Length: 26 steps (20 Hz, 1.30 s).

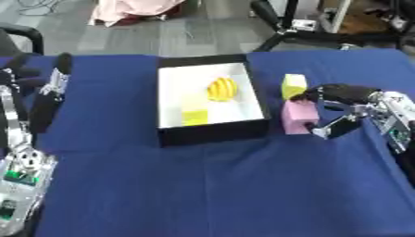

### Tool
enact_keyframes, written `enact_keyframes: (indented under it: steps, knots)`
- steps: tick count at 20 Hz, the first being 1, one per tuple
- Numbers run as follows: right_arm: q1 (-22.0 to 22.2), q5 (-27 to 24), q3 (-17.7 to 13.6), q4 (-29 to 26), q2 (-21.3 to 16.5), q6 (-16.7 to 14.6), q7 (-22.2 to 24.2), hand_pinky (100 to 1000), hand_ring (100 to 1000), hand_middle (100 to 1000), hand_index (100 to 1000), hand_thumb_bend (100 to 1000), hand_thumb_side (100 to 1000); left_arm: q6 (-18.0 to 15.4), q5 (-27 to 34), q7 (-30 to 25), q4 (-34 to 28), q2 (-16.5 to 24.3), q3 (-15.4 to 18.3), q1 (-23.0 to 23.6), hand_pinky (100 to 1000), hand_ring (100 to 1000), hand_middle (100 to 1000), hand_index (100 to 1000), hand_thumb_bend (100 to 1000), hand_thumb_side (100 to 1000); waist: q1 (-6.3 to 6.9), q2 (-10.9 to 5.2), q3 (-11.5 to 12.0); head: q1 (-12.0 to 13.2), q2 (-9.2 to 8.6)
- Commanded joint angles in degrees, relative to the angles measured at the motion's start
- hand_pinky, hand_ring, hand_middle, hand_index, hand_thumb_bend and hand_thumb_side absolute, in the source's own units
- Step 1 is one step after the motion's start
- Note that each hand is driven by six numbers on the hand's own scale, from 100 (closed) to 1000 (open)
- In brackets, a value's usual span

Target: Pick up objects on the table and place them in the box.

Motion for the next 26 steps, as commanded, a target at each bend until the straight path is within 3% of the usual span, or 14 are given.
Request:
enact_keyframes:
  steps: [1,5,8,12,15,16,17,18,19,20,23,26]
  knots:
    - [-2.48,-6.86,-1.06,-3.64,-2.83,0.96,-1.2,885,770,418,930,100,218,0.0,0.1,0.08,-0.57,0.59,0.2,-0.46,795,645,618,834,760,714,0.05,-0.47,0.12,-0.12,-0.11]
    - [-6.53,-15.58,-1.66,-6.59,-4.09,3.26,0.54,881,771,421,924,100,201,-0.01,-0.15,-0.1,-0.78,0.44,0.14,-0.69,795,645,619,834,759,714,0.09,-0.48,0.73,-0.62,-0.11]
    - [-10.5,-19.31,-1.54,-5.19,-2.55,5.01,2.06,880,775,429,926,100,199,-0.19,-0.43,-0.36,-0.94,-0.37,-0.05,-1.17,796,645,619,834,757,715,0.36,-0.35,1.82,-1.78,-0.11]
    - [-14.0,-16.43,-1.54,0.83,2.08,5.92,3.7,882,783,449,932,100,201,-0.96,-0.88,-1.36,-1.13,-2.91,-1.12,-2.55,795,645,619,834,757,715,1.18,0.09,4.68,-4.65,-0.11]
    - [-14.75,-12.89,-2.25,5.43,5.17,5.32,2.57,882,801,565,945,100,200,-1.88,-1.2,-2.08,-1.1,-4.7,-2.04,-3.39,795,645,619,834,757,715,1.41,0.63,6.64,-6.69,-0.11]
    - [-14.86,-11.79,-2.44,6.57,5.75,5.03,1.86,882,801,565,945,100,200,-2.06,-1.27,-2.32,-1.05,-4.95,-2.26,-3.55,795,645,619,834,757,715,1.42,0.74,7.05,-7.1,-0.11]
    - [-14.88,-10.26,-2.48,7.47,6.19,4.76,1.08,902,854,761,980,100,275,-2.21,-1.27,-2.5,-1.03,-5.1,-2.44,-3.63,795,645,619,834,758,715,1.37,0.87,7.45,-7.51,-0.11]
    - [-14.86,-8.32,-2.5,8.11,6.53,4.5,0.12,905,861,779,983,100,309,-2.33,-1.24,-2.63,-1.04,-5.17,-2.59,-3.67,795,645,619,834,758,714,1.31,0.95,7.74,-7.79,-0.11]
    - [-14.76,-6.43,-2.55,8.56,6.73,4.25,-0.89,922,901,879,995,100,502,-2.44,-1.18,-2.72,-1.05,-5.18,-2.69,-3.66,795,645,619,834,767,706,1.17,1.05,7.89,-7.99,-0.11]
    - [-14.63,-4.77,-2.61,8.89,6.87,3.93,-1.9,931,921,933,999,100,555,-2.55,-1.13,-2.78,-1.04,-5.18,-2.78,-3.63,796,645,619,834,775,699,1.04,1.11,7.96,-8.1,-0.11]
    - [-14.15,-2.44,-2.89,9.39,6.69,2.53,-4.12,951,956,1000,1000,100,682,-2.81,-0.98,-2.98,-0.83,-5.08,-3.0,-3.42,799,645,619,835,780,695,0.57,1.22,7.81,-7.96,-0.11]
    - [-13.95,-3.33,-3.2,9.01,5.8,1.24,-4.71,966,974,1000,1000,100,683,-2.98,-0.95,-3.07,-0.64,-4.81,-3.02,-3.17,798,646,620,836,784,691,0.22,1.18,7.43,-7.71,-0.11]
